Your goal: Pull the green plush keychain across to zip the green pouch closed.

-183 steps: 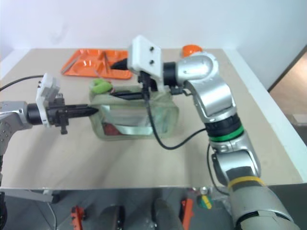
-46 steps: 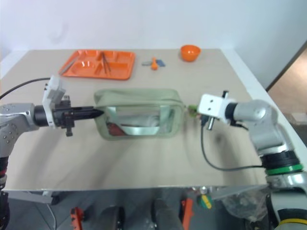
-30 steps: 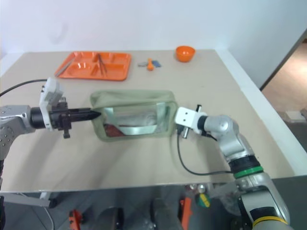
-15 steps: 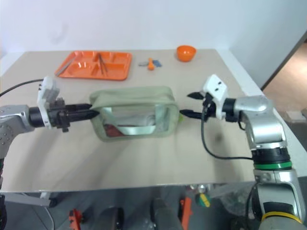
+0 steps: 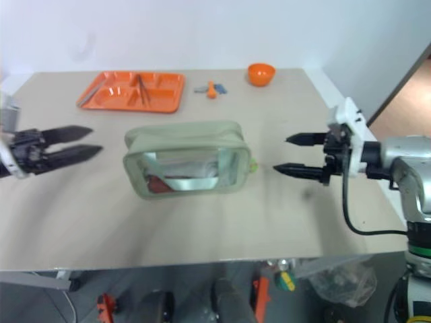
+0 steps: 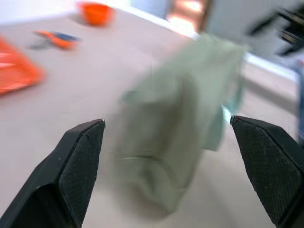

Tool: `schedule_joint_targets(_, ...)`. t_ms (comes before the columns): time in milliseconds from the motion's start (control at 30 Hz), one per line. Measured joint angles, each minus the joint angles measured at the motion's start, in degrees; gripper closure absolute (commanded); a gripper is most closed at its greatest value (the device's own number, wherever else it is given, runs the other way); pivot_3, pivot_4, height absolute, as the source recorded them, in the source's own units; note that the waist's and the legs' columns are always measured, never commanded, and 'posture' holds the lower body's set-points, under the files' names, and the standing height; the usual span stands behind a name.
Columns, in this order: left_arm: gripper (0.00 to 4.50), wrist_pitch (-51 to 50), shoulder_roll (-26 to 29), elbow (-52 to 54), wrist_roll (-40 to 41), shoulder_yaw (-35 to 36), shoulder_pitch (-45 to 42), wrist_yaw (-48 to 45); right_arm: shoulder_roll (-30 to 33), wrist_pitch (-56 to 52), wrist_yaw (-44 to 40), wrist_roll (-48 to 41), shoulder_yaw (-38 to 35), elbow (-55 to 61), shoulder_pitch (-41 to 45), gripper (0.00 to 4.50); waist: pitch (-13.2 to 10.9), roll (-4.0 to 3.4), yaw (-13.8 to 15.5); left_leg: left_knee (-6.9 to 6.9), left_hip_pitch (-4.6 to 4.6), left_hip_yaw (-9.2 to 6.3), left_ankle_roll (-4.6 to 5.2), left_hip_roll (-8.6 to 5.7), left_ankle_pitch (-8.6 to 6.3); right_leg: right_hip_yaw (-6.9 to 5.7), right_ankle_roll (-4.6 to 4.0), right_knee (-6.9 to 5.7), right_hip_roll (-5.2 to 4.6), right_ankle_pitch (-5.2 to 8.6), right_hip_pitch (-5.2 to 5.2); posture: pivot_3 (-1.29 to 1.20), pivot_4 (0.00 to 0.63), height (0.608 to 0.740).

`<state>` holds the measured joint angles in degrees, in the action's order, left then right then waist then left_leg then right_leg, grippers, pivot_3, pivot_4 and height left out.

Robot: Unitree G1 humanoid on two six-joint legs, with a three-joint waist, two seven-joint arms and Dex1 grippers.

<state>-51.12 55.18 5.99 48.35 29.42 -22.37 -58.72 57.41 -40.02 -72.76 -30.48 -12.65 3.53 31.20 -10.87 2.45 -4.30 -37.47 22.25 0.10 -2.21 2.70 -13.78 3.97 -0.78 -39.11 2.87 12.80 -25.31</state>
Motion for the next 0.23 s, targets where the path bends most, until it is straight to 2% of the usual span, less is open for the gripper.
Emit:
schedule_joint_targets(100, 0.11, 0.8, -0.4, 0.1, -0.6, 4.1, 6.7, 1.1, 0.1, -1.7, 1.4, -2.0, -2.5, 2.7, -3.7, 0.00, 0.0, 0.00, 0.0, 0.02, -0.03, 0.06, 0.00, -0.01, 0.00, 0.02, 0.01, 0.00, -0.05, 0.00, 0.00, 0.00, 0.150, 0.740)
schedule_joint_targets(233, 0.11, 1.5, -2.7, -0.4, -1.2, 5.4, 12.5, 2.4, -0.3, -2.9, 4.2, -3.4, -3.3, 4.5, -6.3, 0.00, 0.0, 0.00, 0.1, -0.02, 0.00, 0.04, -0.03, -0.04, 0.02, 0.05, 0.05, 0.00, -0.09, -0.03, 0.00, 0.00, 0.150, 0.740)
